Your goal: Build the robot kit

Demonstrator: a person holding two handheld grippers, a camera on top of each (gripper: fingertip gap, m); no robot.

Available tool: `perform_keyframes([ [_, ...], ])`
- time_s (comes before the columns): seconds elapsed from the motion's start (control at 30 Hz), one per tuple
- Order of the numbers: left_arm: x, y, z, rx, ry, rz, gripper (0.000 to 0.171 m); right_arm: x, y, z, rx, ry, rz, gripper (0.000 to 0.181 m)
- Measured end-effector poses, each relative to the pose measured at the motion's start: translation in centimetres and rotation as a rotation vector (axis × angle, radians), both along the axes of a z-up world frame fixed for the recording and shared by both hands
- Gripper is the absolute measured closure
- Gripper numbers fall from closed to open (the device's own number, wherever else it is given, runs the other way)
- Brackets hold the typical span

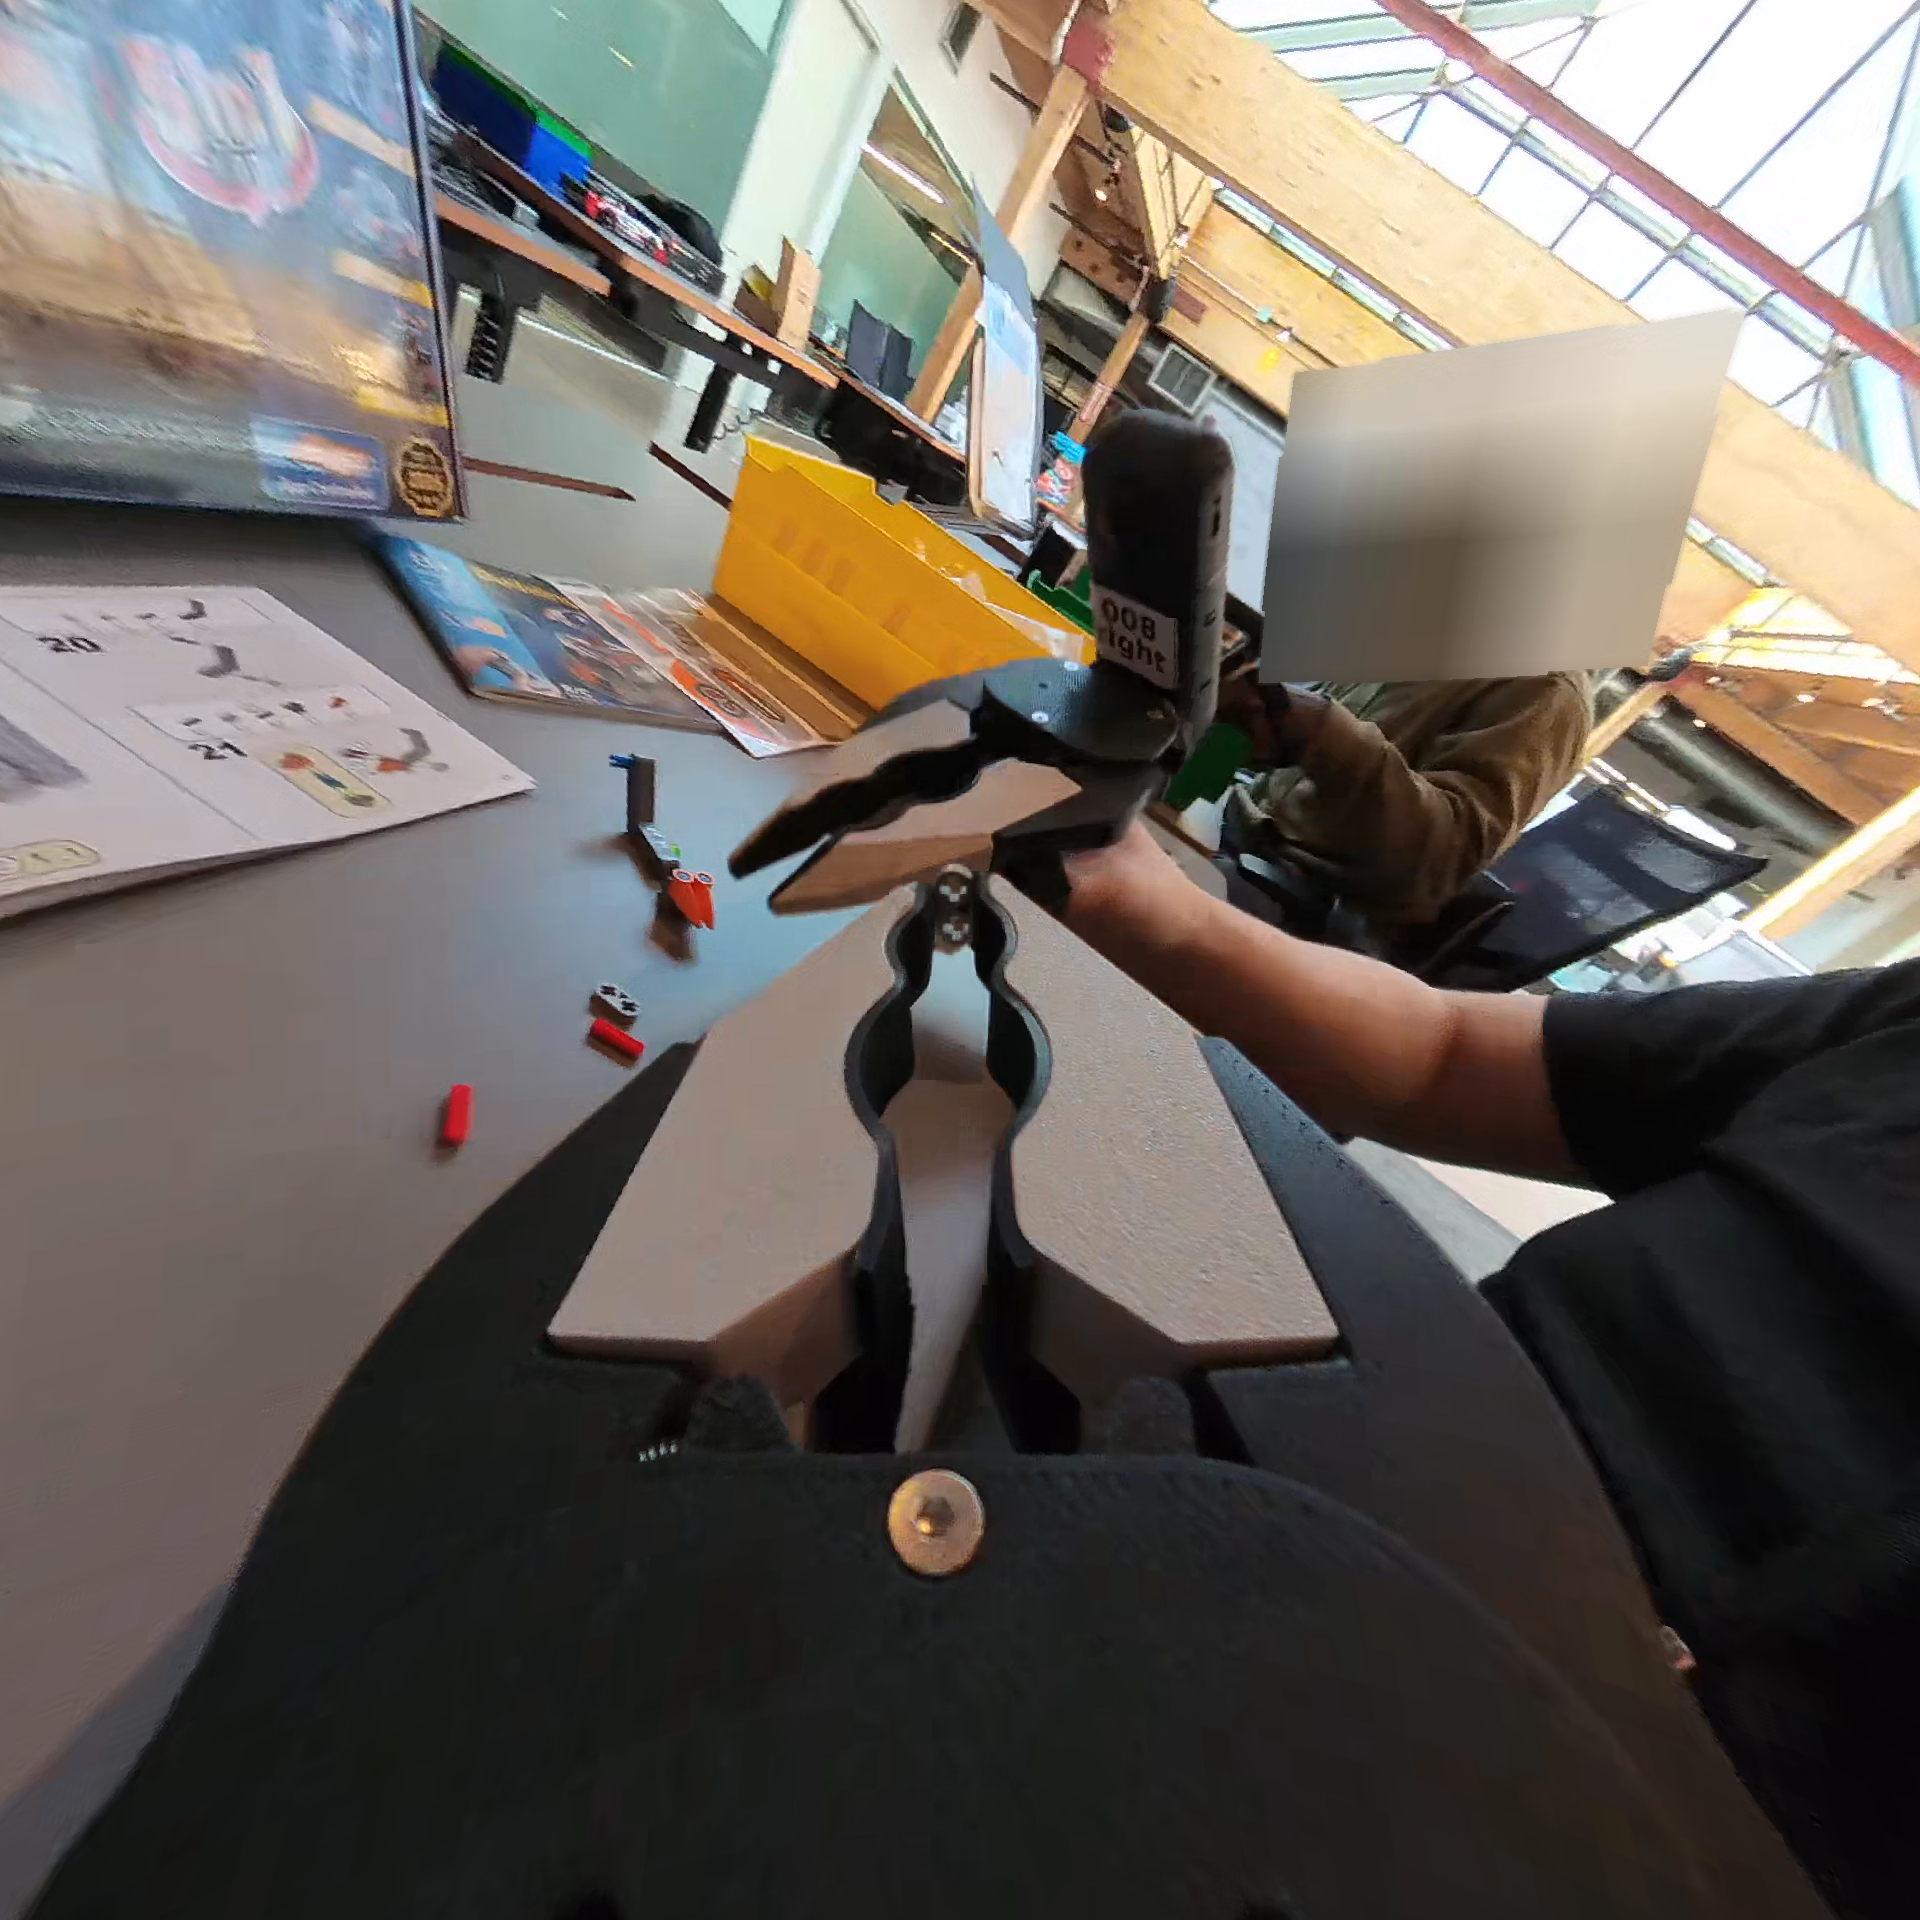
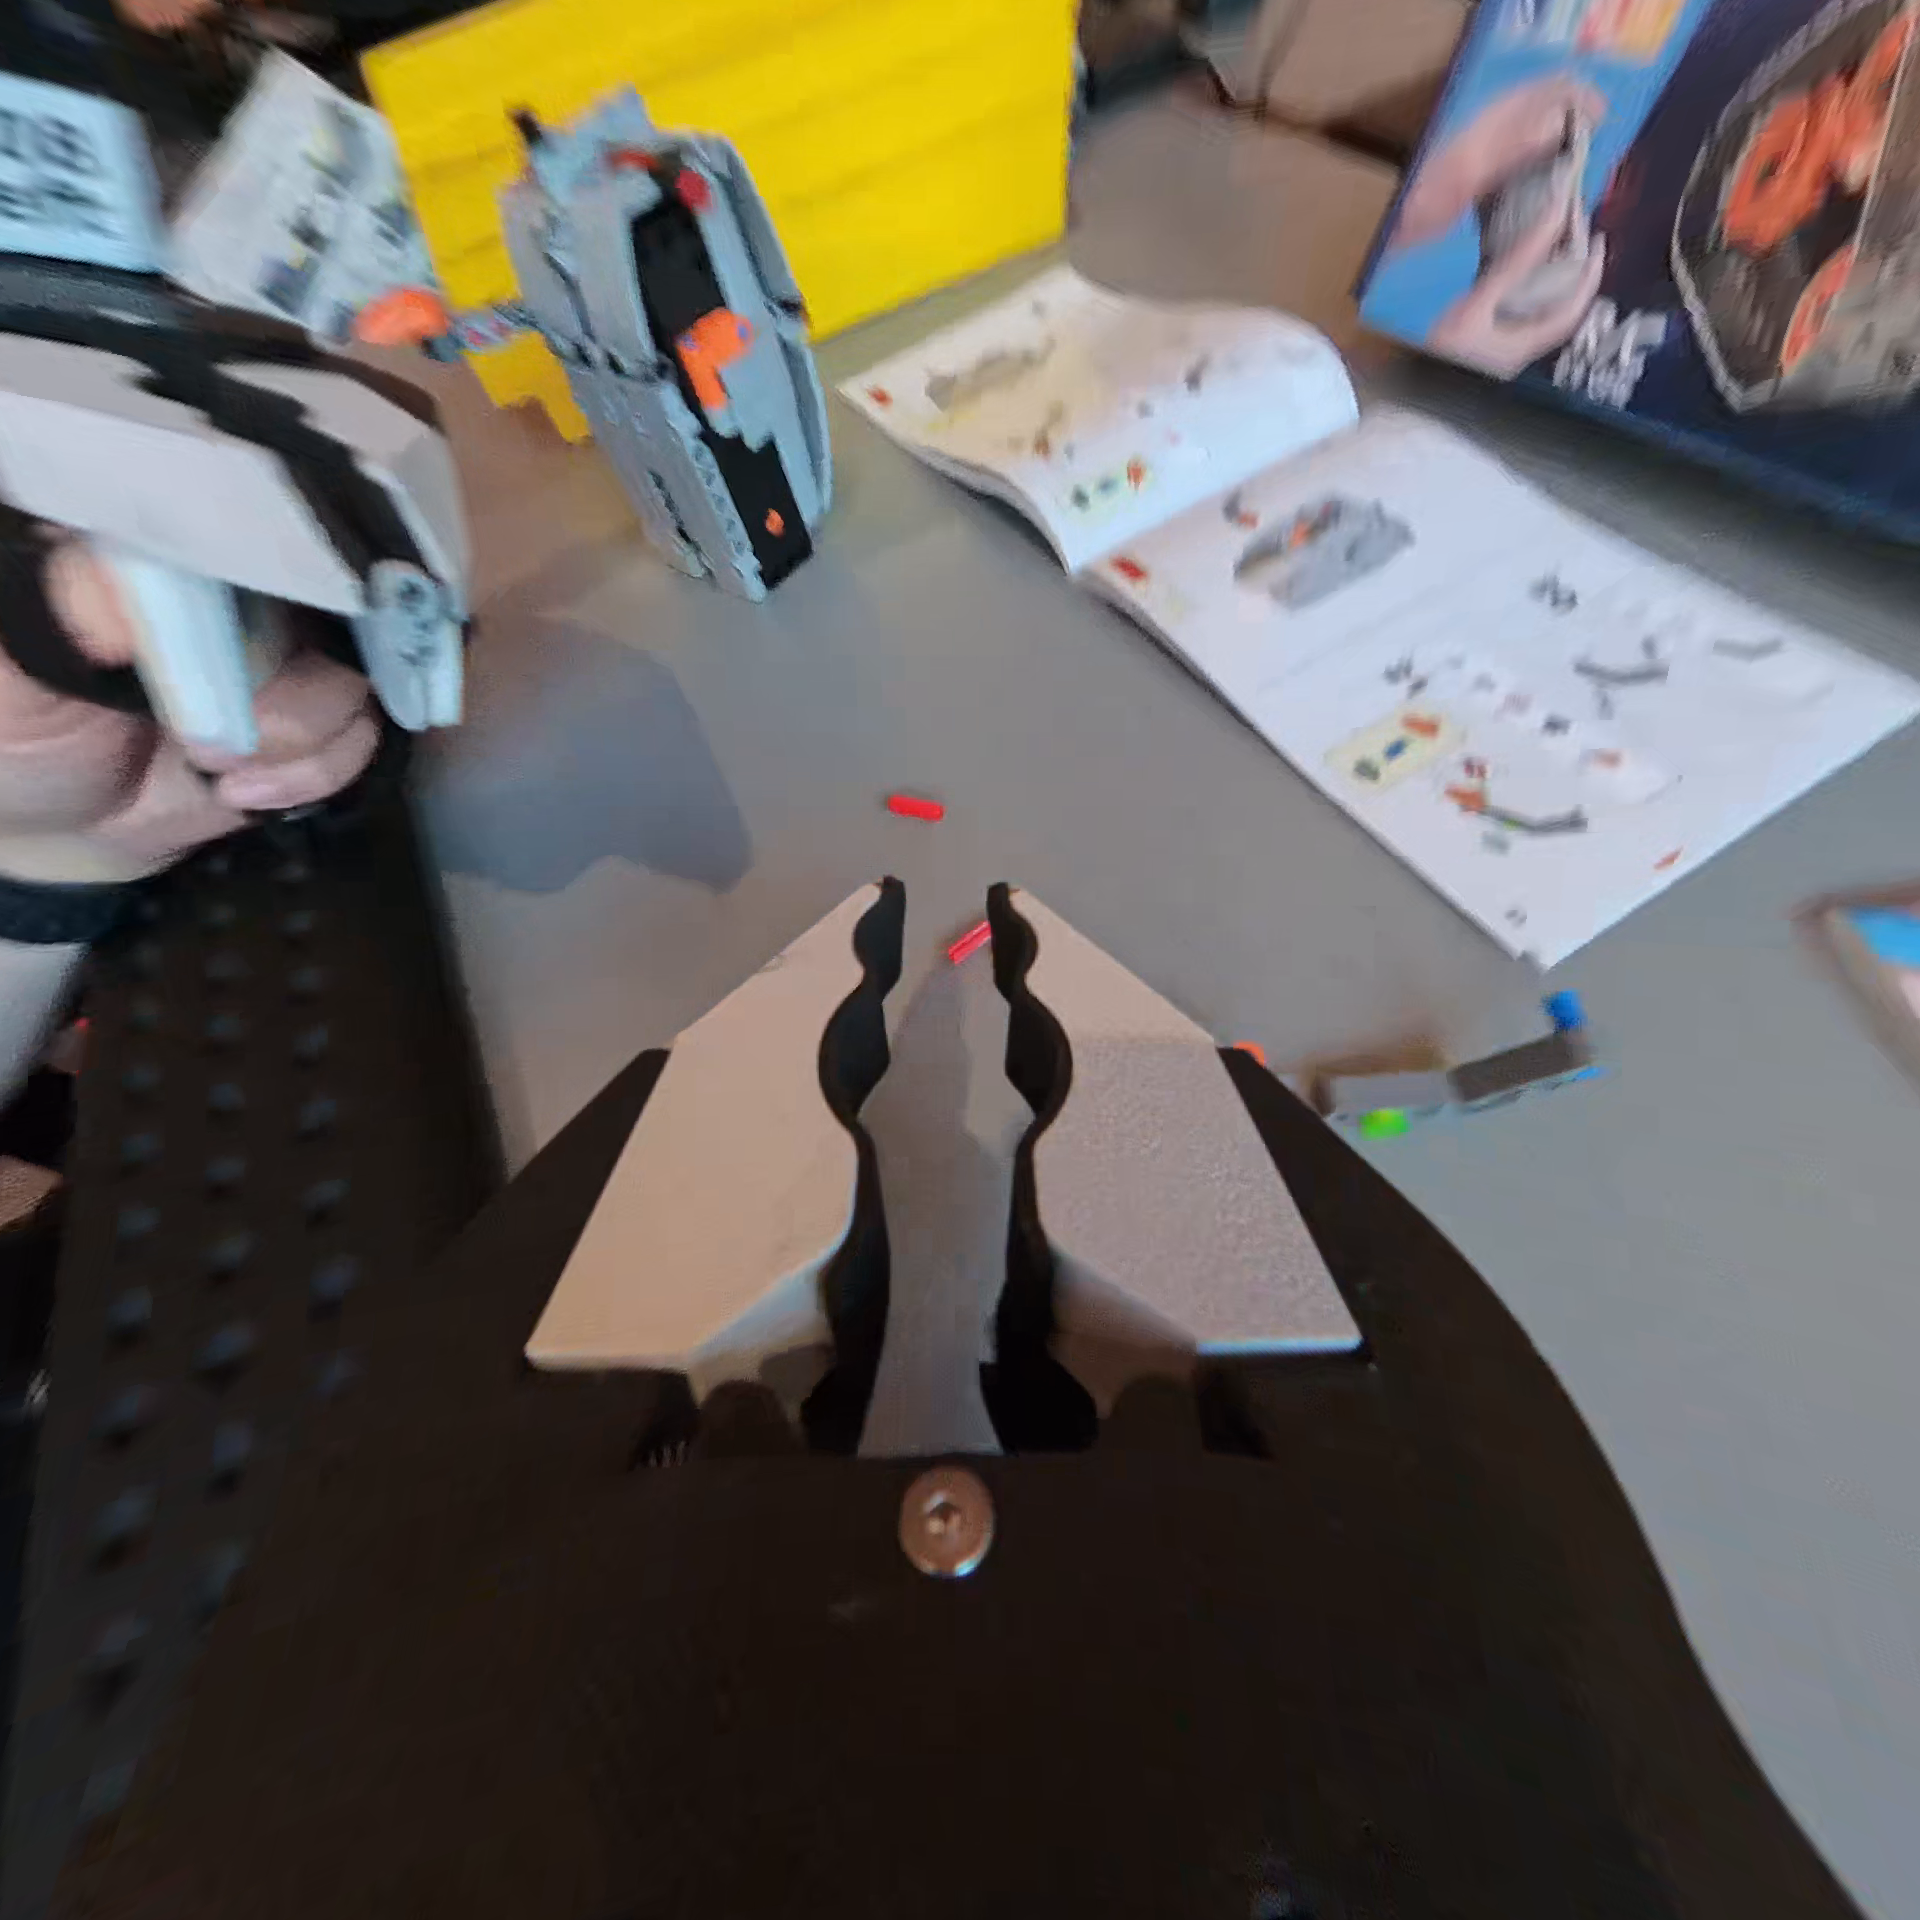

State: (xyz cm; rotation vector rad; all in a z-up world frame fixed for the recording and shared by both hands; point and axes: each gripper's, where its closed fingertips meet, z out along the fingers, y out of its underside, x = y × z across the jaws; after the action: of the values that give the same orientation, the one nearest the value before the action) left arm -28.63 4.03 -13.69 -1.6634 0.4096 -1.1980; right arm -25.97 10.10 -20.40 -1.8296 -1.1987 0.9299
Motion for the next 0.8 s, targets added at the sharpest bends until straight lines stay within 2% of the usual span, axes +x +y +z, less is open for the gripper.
perform_keyframes([
  [0.1, -0.2, 0.0, 0.0, -0.014, -0.018, 0.003, 0.167, -0.7, 0.3, -3.2, 0.075, -0.202, -0.094, 0.164],
  [0.17, -0.4, 0.1, 0.1, -0.025, -0.037, 0.005, 0.167, -1.0, 0.4, -4.1, 0.099, -0.255, -0.120, 0.162],
  [0.33, -0.5, 0.0, 0.2, -0.045, -0.071, -0.007, 0.167, -1.5, 0.1, -4.5, 0.070, -0.253, -0.149, 0.157],
  [0.47, -0.3, -0.1, 0.1, -0.049, -0.059, -0.018, 0.167, -1.8, 0.3, -4.9, 0.139, -0.308, -0.160, 0.156],
  [0.6, -0.3, -0.2, 0.1, -0.053, -0.065, -0.020, 0.167, -1.8, 0.5, -5.0, 0.230, -0.364, -0.152, 0.168],
  [0.8, -0.2, -0.2, -0.1, -0.072, -0.072, -0.037, 0.167, -1.4, 0.5, -4.7, 0.226, -0.354, -0.154, 0.168],
])
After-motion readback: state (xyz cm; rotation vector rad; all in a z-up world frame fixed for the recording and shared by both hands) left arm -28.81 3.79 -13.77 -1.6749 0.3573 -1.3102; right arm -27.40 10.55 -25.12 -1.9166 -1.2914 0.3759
